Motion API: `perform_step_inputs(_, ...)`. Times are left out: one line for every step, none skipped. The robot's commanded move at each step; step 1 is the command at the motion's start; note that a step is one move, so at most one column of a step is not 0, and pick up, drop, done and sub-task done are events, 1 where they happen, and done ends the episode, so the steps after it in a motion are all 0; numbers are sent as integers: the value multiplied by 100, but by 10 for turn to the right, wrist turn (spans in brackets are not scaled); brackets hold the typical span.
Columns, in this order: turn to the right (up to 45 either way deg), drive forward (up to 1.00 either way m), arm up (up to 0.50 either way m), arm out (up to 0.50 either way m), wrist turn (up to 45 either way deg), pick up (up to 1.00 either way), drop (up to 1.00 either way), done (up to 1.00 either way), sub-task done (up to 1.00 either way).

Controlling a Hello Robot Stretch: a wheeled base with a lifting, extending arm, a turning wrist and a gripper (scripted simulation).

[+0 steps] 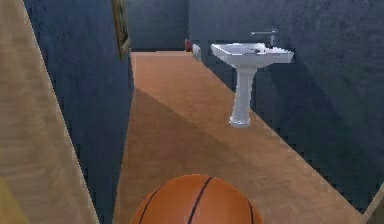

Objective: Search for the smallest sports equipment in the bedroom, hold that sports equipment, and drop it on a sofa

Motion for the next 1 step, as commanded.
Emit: perform_step_inputs(0, 5, 0, 0, 0, 0, 0, 0, 0)
